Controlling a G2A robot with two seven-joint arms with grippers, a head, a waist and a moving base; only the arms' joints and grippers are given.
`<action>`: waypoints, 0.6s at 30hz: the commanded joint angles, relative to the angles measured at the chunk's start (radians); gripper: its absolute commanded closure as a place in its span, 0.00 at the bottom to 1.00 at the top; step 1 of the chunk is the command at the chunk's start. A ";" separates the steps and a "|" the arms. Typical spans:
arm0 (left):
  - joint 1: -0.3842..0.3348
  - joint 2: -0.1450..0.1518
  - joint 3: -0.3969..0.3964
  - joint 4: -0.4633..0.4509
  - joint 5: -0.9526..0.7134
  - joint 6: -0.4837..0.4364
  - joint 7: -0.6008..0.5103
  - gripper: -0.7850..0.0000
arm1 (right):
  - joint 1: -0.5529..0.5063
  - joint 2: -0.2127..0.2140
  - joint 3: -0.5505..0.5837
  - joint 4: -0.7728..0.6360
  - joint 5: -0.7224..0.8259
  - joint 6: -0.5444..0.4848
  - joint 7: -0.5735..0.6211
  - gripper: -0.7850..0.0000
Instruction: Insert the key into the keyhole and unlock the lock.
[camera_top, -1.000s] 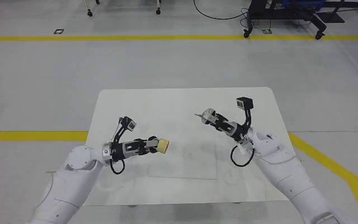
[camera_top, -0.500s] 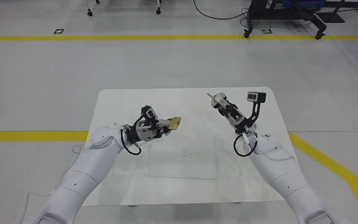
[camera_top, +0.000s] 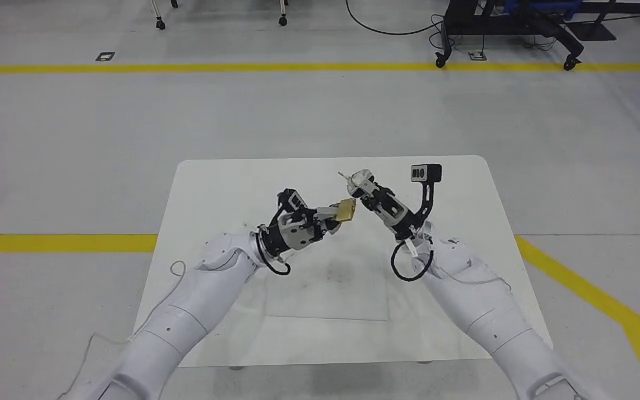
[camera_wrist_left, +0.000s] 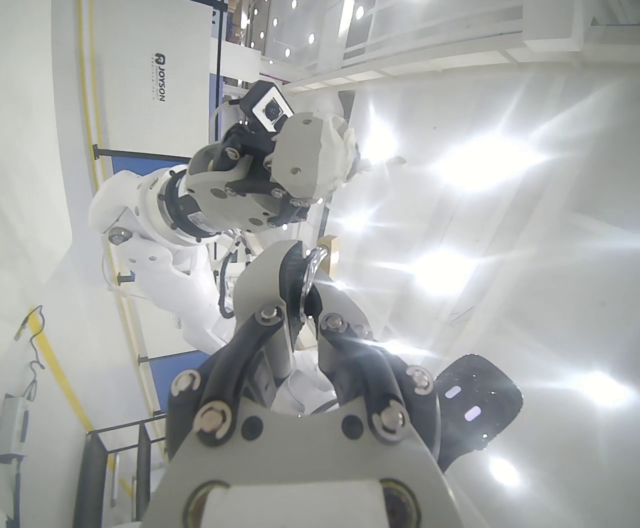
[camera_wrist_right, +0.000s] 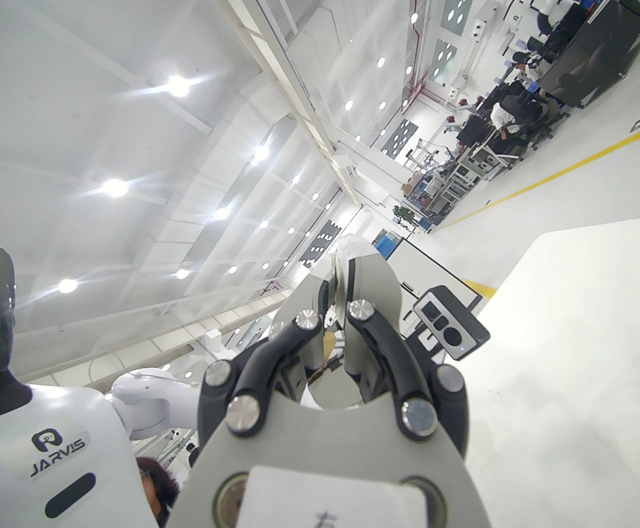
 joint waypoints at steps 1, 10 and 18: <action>-0.015 -0.015 0.006 0.027 -0.007 -0.014 -0.007 1.00 | -0.007 -0.004 0.003 -0.010 -0.012 0.002 0.005 1.00; -0.050 -0.050 0.002 0.120 0.030 -0.090 0.016 1.00 | -0.038 -0.012 0.024 -0.077 -0.049 0.036 0.039 1.00; -0.043 -0.072 -0.058 0.198 -0.172 0.115 -0.101 1.00 | -0.055 -0.018 0.069 -0.114 -0.113 0.035 0.002 1.00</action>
